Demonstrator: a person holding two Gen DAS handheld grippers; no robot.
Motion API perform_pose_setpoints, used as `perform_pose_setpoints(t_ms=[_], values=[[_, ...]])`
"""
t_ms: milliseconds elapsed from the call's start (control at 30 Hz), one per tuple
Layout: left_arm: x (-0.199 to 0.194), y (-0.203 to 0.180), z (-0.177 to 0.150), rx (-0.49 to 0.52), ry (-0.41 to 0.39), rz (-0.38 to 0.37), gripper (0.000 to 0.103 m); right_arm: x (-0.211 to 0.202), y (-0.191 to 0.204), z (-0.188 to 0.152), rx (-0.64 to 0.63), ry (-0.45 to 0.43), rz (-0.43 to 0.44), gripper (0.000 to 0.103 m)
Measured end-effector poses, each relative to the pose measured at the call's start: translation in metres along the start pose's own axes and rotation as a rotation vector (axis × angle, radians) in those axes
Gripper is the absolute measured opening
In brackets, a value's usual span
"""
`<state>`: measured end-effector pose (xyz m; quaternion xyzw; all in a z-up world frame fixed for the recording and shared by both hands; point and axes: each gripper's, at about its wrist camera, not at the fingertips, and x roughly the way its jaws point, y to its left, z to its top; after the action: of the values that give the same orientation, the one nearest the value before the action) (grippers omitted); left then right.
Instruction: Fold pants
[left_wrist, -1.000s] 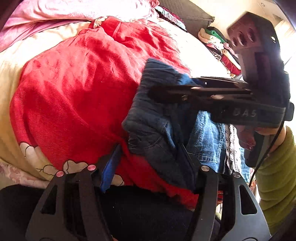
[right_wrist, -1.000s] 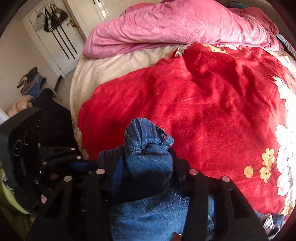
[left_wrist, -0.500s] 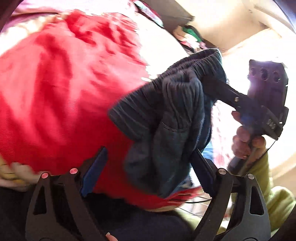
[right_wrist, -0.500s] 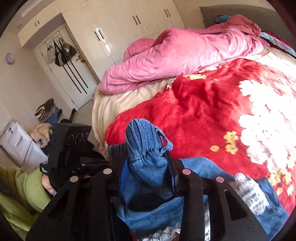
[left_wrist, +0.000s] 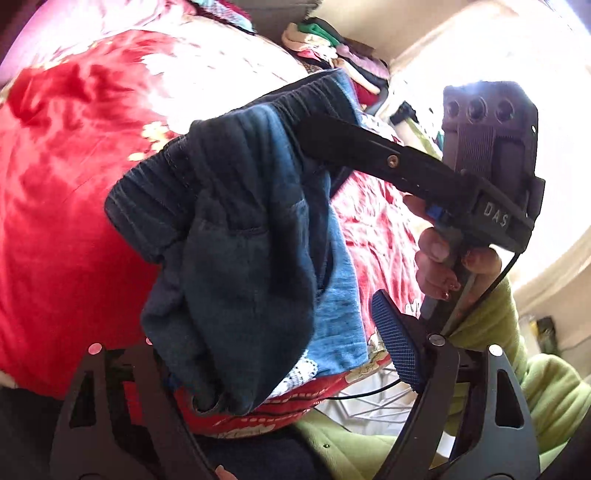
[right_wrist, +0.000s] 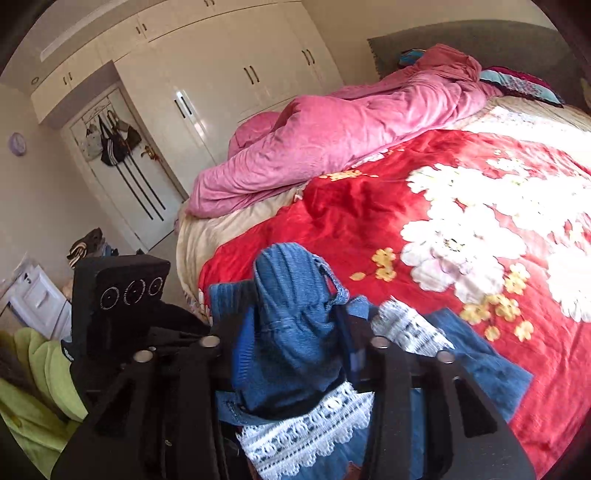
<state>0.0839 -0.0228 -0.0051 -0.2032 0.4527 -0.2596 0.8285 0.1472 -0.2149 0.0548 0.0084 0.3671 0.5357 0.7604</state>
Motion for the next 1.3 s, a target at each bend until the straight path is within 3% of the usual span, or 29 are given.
perform_pose_setpoints(t_ms=[33,133,267,433,633,867,1067,1300], values=[[0.004,-0.004,-0.002,0.010,0.007,0.007,0.076,-0.006,-0.006,-0.004,0.025,-0.011,-0.020,0.057],[0.014,-0.016,-0.010,0.039,0.038,0.012,0.076,-0.028,-0.023,-0.018,0.094,-0.052,-0.068,0.058],[0.027,-0.021,-0.014,0.073,0.073,0.032,0.076,-0.046,-0.034,-0.038,0.144,-0.050,-0.192,0.059],[0.042,-0.026,-0.021,0.114,0.117,0.091,0.077,-0.034,-0.033,-0.054,0.146,0.032,-0.264,0.059],[0.048,-0.030,-0.024,0.123,0.130,0.094,0.077,-0.008,-0.051,-0.082,0.146,0.170,-0.477,0.059],[0.030,-0.029,-0.025,0.141,0.094,0.120,0.078,-0.029,-0.033,-0.077,0.118,0.083,-0.461,0.063],[0.011,-0.037,-0.025,0.180,0.042,0.164,0.082,-0.060,-0.018,-0.072,0.126,-0.012,-0.482,0.078],[-0.006,-0.037,-0.020,0.186,0.000,0.205,0.090,-0.089,0.010,-0.076,0.085,-0.106,-0.497,0.083]])
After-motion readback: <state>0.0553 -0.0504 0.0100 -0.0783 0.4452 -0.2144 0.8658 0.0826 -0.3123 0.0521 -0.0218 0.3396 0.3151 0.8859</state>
